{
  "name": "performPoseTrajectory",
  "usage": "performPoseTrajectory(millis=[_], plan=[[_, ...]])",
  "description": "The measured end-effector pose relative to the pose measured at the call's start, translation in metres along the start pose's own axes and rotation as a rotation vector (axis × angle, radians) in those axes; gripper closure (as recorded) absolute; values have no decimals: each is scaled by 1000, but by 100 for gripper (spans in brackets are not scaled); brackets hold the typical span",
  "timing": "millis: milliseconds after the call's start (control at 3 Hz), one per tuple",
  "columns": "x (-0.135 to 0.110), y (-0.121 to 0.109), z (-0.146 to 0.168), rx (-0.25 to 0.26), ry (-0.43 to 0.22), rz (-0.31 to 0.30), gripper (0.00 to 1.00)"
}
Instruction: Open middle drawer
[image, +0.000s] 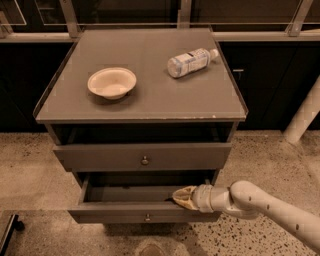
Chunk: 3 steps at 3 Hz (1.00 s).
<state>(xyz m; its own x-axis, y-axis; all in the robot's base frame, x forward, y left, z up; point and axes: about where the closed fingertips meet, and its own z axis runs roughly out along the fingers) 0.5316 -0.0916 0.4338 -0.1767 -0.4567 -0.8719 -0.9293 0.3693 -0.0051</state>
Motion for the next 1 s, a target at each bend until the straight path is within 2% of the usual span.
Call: performPoseTrajectory(millis=[333, 667, 1000], plan=[[-2, 6, 1, -23, -7, 0, 100], [-23, -42, -24, 147, 2, -19, 100], [-19, -35, -15, 122, -1, -16, 100]])
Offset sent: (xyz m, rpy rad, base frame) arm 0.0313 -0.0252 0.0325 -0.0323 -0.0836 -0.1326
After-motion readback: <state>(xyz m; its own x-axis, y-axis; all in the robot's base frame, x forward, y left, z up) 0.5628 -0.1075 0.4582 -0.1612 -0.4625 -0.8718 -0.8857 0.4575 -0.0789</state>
